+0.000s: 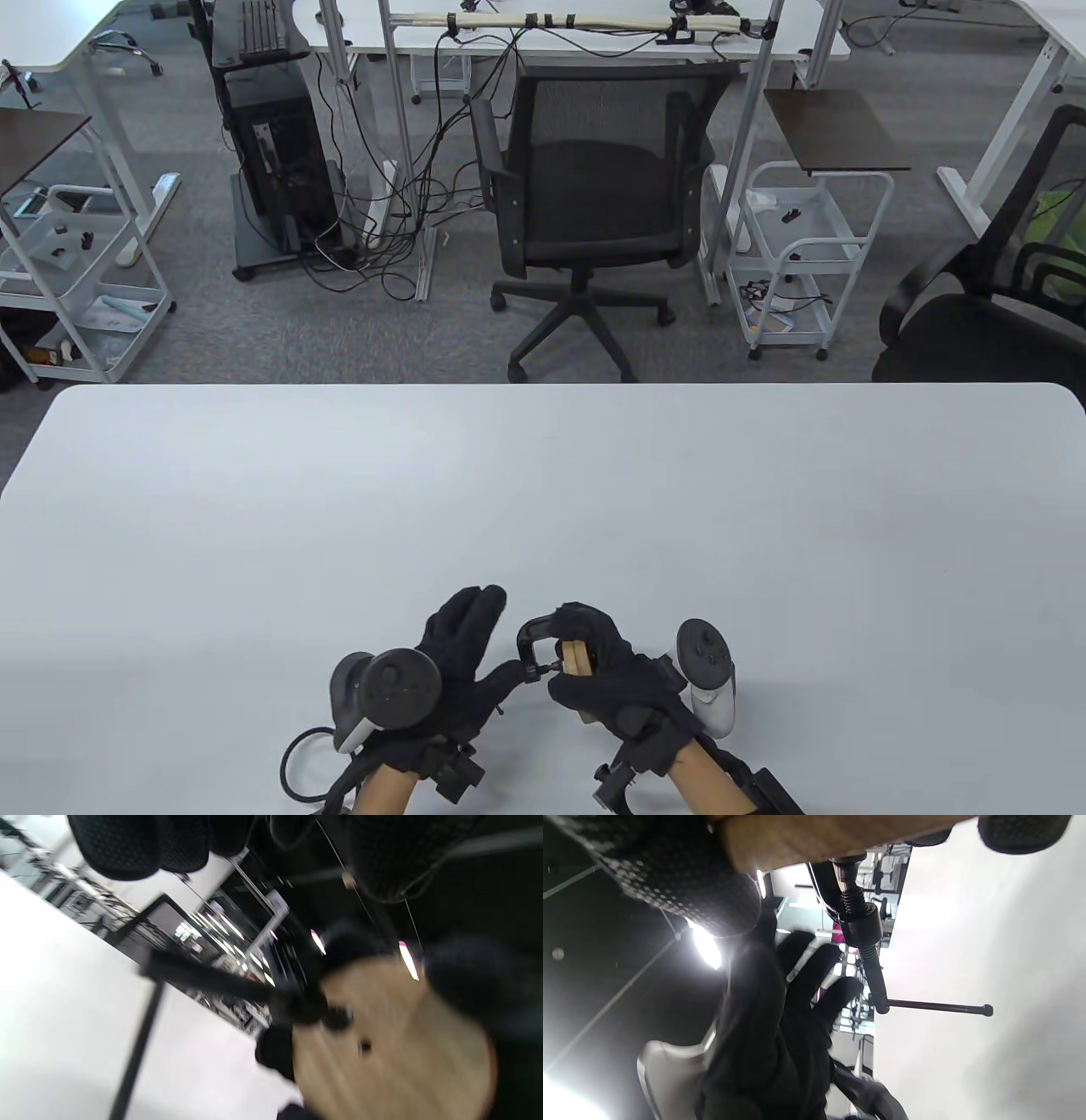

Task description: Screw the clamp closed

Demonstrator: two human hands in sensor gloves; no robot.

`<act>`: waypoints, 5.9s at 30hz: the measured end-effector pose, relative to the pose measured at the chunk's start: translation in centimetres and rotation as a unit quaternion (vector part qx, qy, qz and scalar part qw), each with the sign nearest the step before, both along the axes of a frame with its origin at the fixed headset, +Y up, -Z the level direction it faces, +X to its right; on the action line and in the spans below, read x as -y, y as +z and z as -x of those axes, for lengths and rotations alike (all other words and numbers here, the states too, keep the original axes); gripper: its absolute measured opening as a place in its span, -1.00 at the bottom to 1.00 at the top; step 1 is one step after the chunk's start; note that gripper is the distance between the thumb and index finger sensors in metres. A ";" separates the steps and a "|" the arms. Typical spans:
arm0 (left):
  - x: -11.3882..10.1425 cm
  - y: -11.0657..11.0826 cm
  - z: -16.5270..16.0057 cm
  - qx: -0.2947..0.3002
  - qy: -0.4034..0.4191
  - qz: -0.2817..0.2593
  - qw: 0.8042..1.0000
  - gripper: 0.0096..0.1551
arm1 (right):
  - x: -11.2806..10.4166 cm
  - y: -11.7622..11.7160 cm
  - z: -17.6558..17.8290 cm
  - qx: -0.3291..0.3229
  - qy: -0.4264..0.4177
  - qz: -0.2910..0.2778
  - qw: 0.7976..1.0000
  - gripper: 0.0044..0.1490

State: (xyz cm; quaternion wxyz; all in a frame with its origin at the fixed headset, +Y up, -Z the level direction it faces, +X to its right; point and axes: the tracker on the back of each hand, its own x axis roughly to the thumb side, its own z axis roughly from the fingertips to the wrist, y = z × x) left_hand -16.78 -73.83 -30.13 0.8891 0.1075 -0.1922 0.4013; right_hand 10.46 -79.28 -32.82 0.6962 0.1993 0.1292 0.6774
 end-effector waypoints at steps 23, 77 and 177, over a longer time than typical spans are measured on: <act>5.9 -2.4 0.1 0.069 0.228 0.226 0.944 -0.42 | 0.5 0.4 -1.0 0.011 -0.118 0.058 0.991 -0.02; 5.2 -2.2 -0.6 0.065 0.170 0.121 0.976 -0.33 | 1.2 0.3 -1.4 0.035 -0.149 0.087 0.984 -0.01; 7.5 -2.6 -0.8 0.096 0.219 0.214 0.947 -0.27 | 0.9 0.9 -0.8 0.018 -0.193 0.098 0.976 -0.01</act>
